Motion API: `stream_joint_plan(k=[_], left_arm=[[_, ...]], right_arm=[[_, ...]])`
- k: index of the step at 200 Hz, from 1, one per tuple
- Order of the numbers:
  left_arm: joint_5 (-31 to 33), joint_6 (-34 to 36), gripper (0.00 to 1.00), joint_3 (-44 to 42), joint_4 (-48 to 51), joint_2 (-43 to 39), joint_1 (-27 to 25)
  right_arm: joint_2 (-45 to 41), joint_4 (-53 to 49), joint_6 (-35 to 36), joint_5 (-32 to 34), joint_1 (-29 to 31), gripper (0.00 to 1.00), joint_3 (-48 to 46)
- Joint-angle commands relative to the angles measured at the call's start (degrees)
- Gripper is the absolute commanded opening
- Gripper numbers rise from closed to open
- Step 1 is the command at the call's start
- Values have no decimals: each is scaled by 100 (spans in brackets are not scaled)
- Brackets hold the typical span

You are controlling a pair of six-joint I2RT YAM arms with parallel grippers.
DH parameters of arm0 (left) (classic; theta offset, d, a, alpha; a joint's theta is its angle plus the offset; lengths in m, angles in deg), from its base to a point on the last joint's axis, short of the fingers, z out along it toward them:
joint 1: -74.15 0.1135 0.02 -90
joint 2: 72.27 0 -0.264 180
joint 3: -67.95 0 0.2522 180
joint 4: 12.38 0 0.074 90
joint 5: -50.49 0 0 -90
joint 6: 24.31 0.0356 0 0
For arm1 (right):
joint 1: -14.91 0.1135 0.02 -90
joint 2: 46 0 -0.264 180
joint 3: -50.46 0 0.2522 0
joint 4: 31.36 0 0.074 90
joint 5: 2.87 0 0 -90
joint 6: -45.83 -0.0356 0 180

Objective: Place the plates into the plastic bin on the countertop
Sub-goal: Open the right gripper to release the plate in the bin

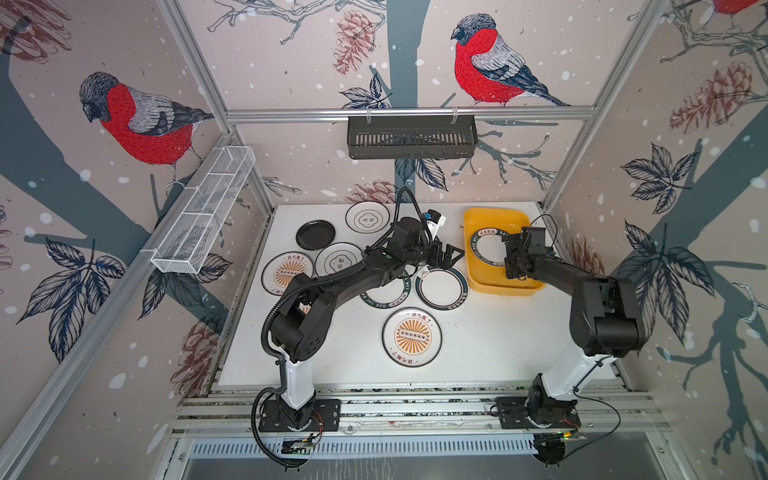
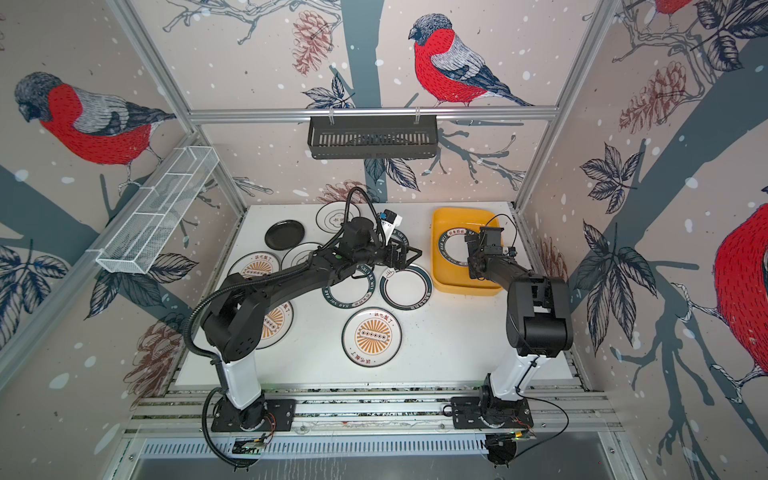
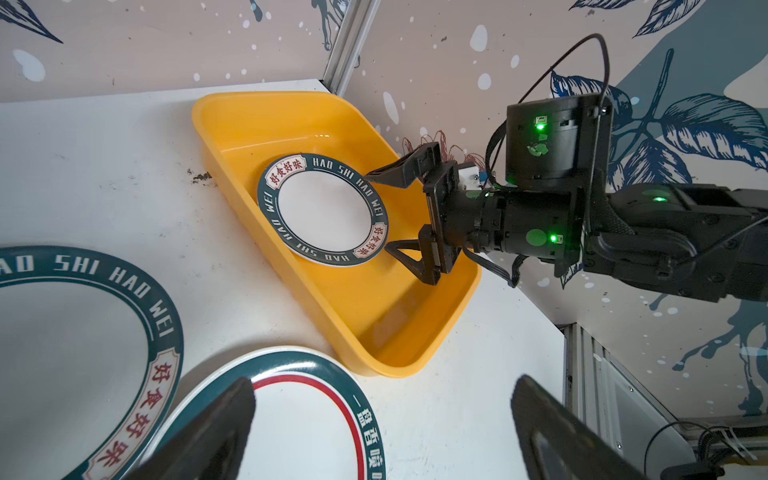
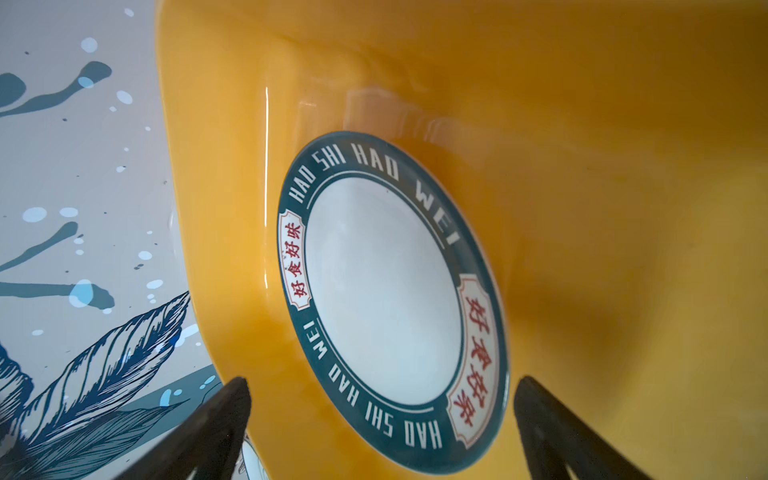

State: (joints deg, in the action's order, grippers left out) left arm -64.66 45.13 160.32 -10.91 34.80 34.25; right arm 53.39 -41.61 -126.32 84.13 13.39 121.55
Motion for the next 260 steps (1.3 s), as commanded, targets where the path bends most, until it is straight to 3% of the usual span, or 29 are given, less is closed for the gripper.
stream_joint_plan(k=[1, 72, 106, 168, 204, 235, 260], left_arm=[[269, 17, 96, -40, 114, -181, 6], [999, 60, 96, -866, 58, -1297, 17], [1021, 17, 96, -1509, 9, -2087, 157], [677, -203, 96, -2392, 954, -3534, 630], [754, -203, 96, -2630, 1928, -4299, 679], [935, -552, 97, -3094, 2154, -4841, 689], [1115, -859, 96, -3587, 2152, -5227, 693]], right_arm=[[-215, -159, 6, -50, -24, 100, -56], [-1586, -121, 331, 115, 295, 100, -550], [-2348, -119, 1081, 429, 861, 100, -699], [-3364, -676, 2185, 1090, 2540, 100, -918], [-3749, -782, 2317, 1462, 3453, 100, -1186], [-3827, -1277, 2111, 2101, 4338, 100, -1387], [-3866, -1231, 2303, 1790, 4857, 100, -1632]])
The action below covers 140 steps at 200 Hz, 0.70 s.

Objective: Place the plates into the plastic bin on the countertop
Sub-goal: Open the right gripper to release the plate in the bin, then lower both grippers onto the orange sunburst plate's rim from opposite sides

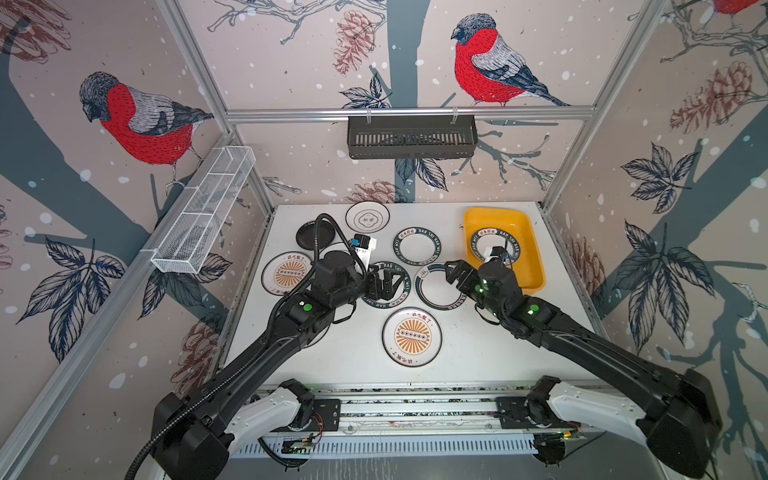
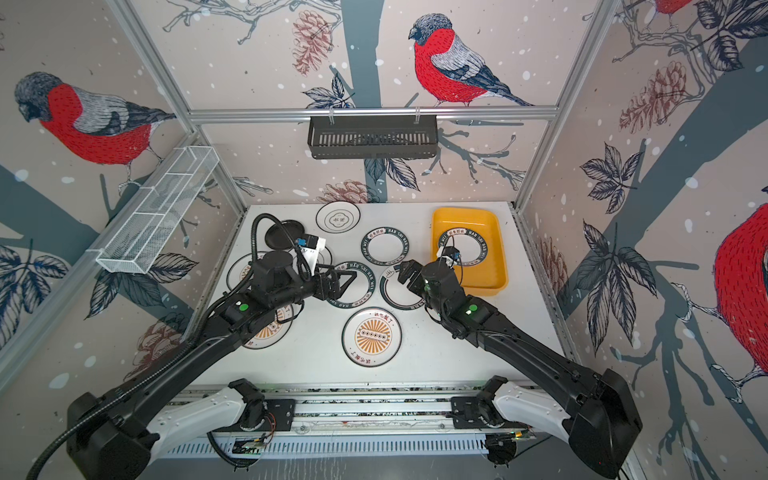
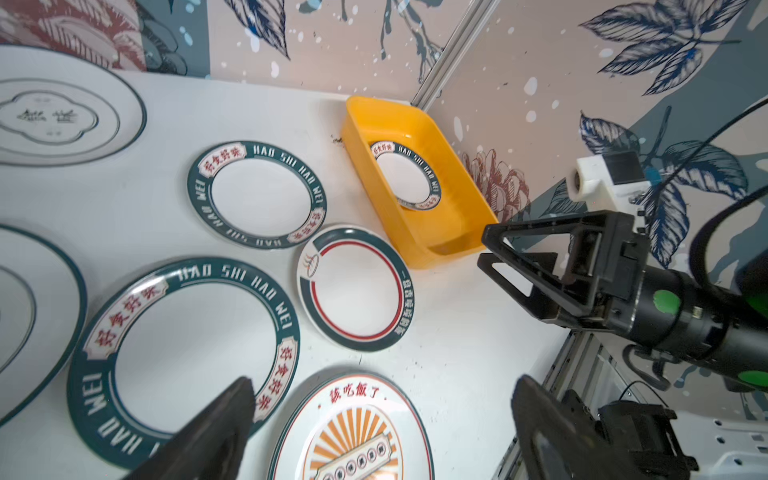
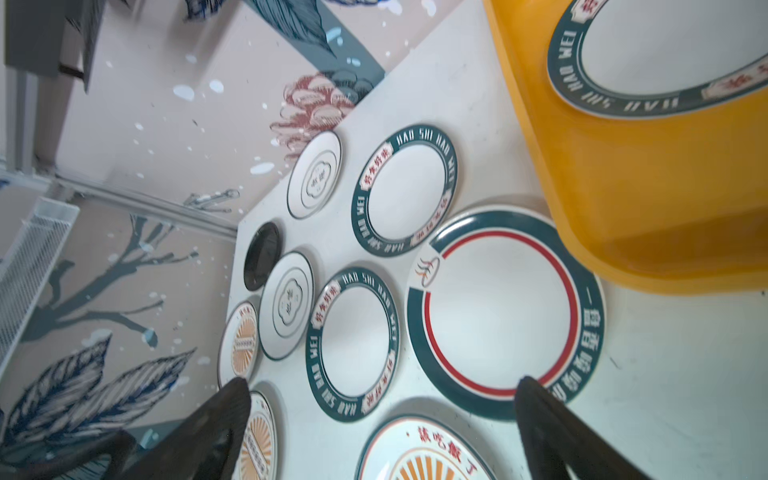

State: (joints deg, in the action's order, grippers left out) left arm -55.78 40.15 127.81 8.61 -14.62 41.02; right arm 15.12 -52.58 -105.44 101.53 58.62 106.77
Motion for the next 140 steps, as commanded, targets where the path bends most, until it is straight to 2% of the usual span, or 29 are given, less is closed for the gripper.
stream_joint_plan(k=[1, 32, 69, 140], left_arm=[[238, -367, 96, -360, 205, -300, 16], [233, -671, 97, -954, 140, -747, 15], [195, -1006, 96, -1686, 14, -1171, 8], [-585, -1385, 97, -2581, -437, -1392, 12]], right_arm=[[-39, -138, 236, 26, 346, 100, -161], [-83, -438, 556, -267, 920, 100, -409], [-227, 386, 539, -1222, 1186, 100, -1232], [-400, 1315, 241, -2164, 1090, 100, -2244]])
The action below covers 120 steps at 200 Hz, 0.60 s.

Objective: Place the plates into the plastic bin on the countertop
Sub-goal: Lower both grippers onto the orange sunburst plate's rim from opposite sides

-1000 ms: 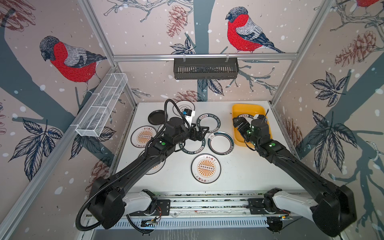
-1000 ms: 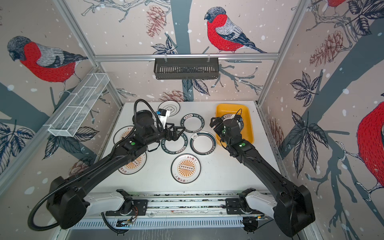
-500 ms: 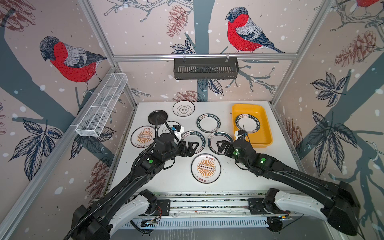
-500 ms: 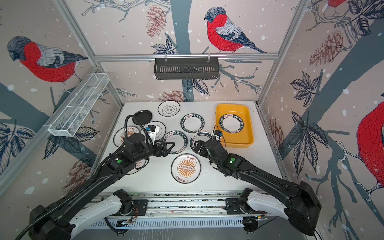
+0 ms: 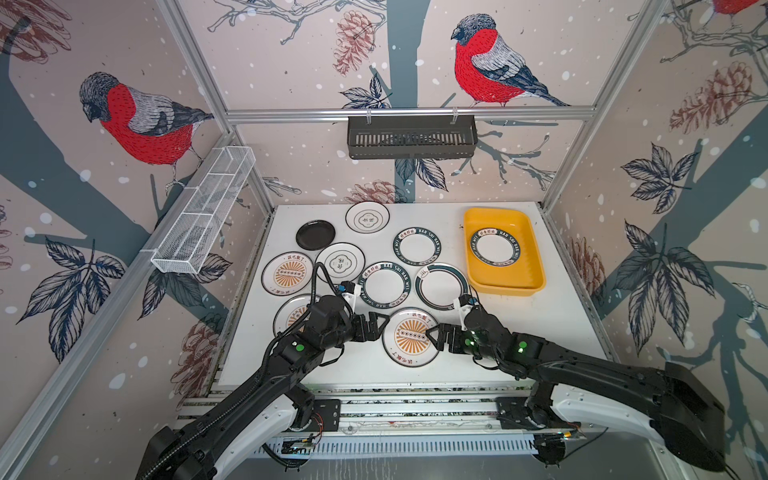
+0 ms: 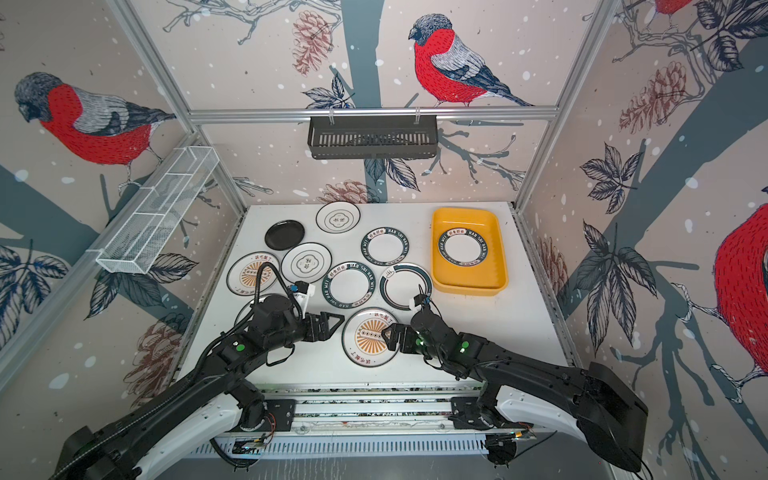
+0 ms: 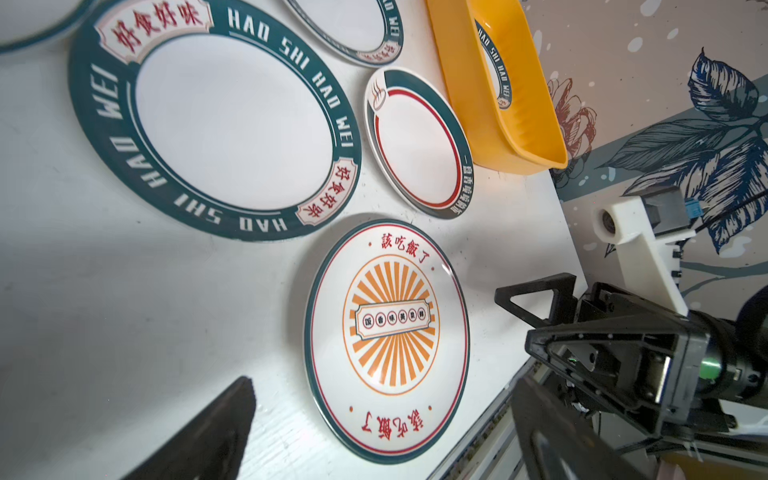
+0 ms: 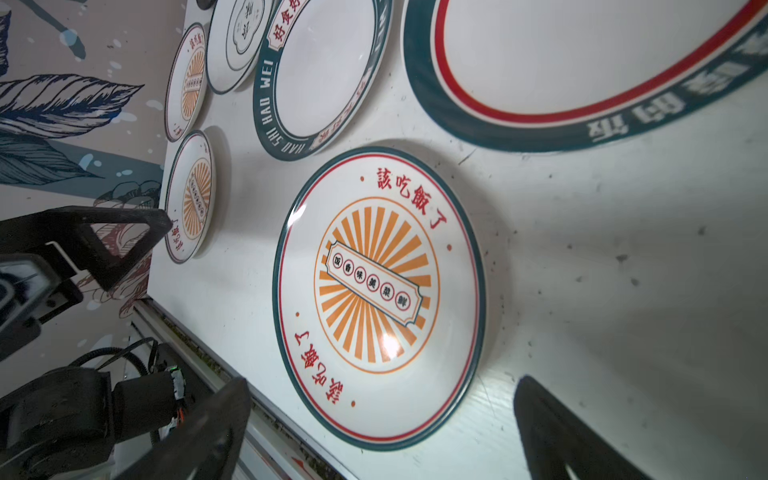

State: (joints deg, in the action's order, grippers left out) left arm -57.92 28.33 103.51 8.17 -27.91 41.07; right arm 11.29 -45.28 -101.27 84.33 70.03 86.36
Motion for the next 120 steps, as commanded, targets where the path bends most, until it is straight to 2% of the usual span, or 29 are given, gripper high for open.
stream_joint_plan(k=[1, 17, 48, 71, 120], left_arm=[[-381, -211, 97, -163, -400, -70, 10], [-433, -290, 96, -268, -507, -148, 6], [-678, -233, 96, -315, -713, -257, 4], [-971, -266, 96, -403, -1031, -220, 4], [-1168, -297, 97, -497, -1257, -93, -14]], right_arm=[[-17, 604, -182, -451, -52, 99, -210], [38, 873, -266, -570, -133, 100, -411], [175, 922, -502, -807, -321, 91, -561], [253, 1138, -496, -834, -384, 89, -622], [685, 1457, -521, -1118, -667, 79, -696]])
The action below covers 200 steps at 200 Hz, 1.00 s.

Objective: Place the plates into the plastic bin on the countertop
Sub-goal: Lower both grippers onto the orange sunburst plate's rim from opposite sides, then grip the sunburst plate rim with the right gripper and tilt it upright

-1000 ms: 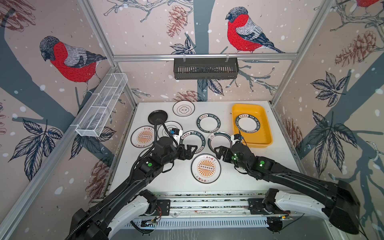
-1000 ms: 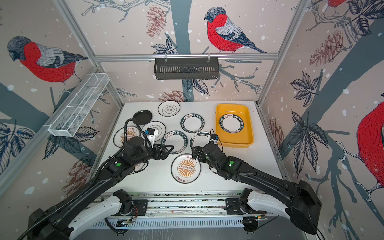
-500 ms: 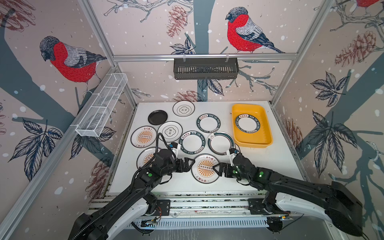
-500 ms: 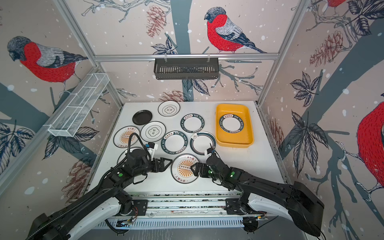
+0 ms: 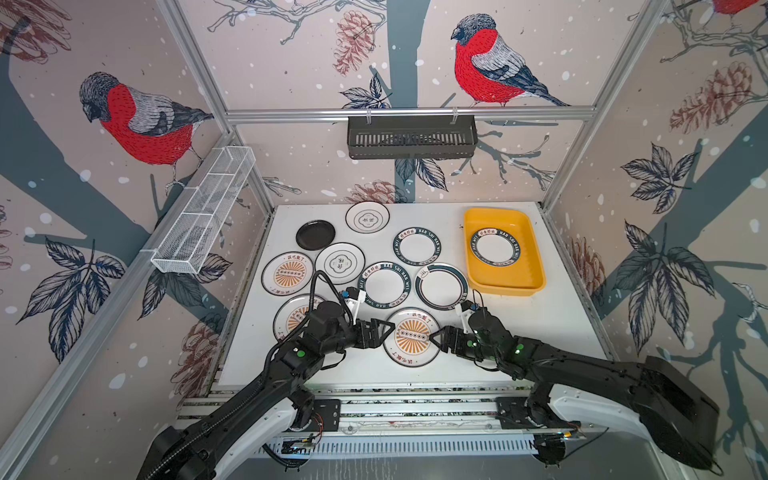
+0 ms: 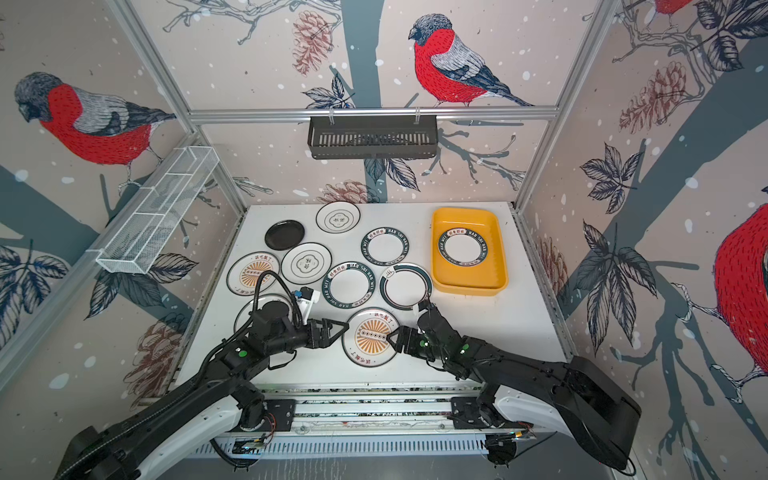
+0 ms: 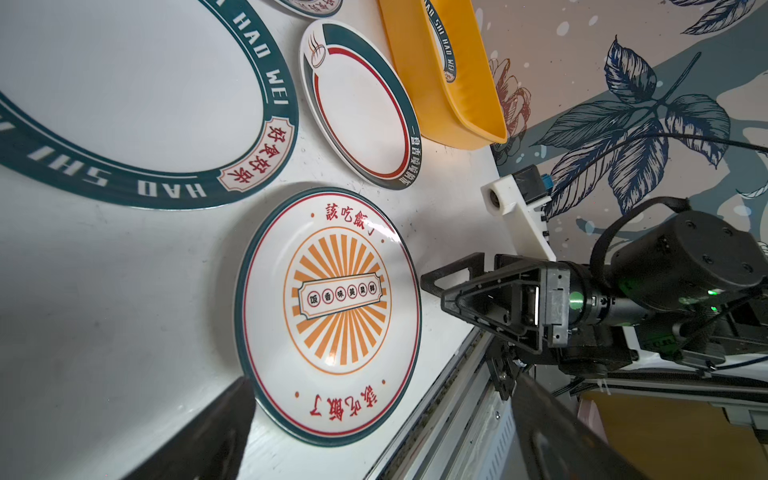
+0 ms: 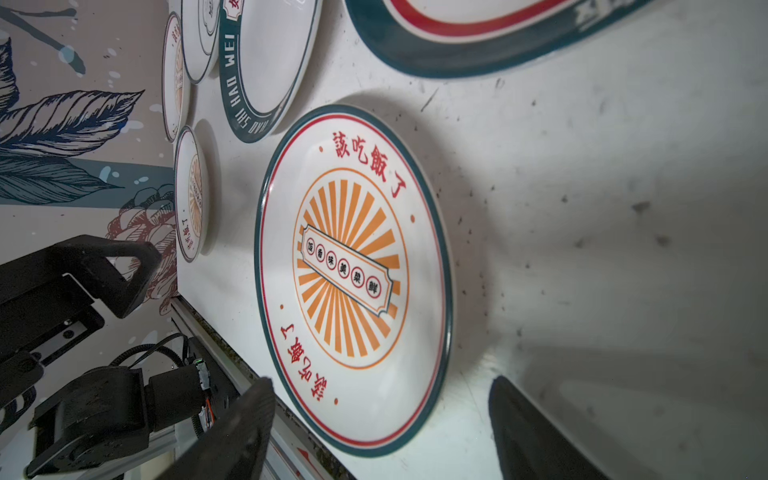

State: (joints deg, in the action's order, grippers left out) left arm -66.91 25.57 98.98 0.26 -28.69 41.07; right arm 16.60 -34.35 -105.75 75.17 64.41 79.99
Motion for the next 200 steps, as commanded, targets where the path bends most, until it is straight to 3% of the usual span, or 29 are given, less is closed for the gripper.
stream_joint_plan(k=[1, 80, 166, 200], left_arm=[[-277, -26, 96, -42, -471, -15, -10], [-394, -14, 96, -40, -634, 27, -56], [-320, -14, 96, -5, -689, 263, -120], [-351, -114, 96, -9, -860, 353, -142]], right_arm=[[168, 382, -78, -206, -111, 79, -67], [700, 838, -180, -525, -319, 67, -180], [849, 924, -249, -563, -441, 30, -241], [892, 1083, -334, -578, -448, 25, -300]])
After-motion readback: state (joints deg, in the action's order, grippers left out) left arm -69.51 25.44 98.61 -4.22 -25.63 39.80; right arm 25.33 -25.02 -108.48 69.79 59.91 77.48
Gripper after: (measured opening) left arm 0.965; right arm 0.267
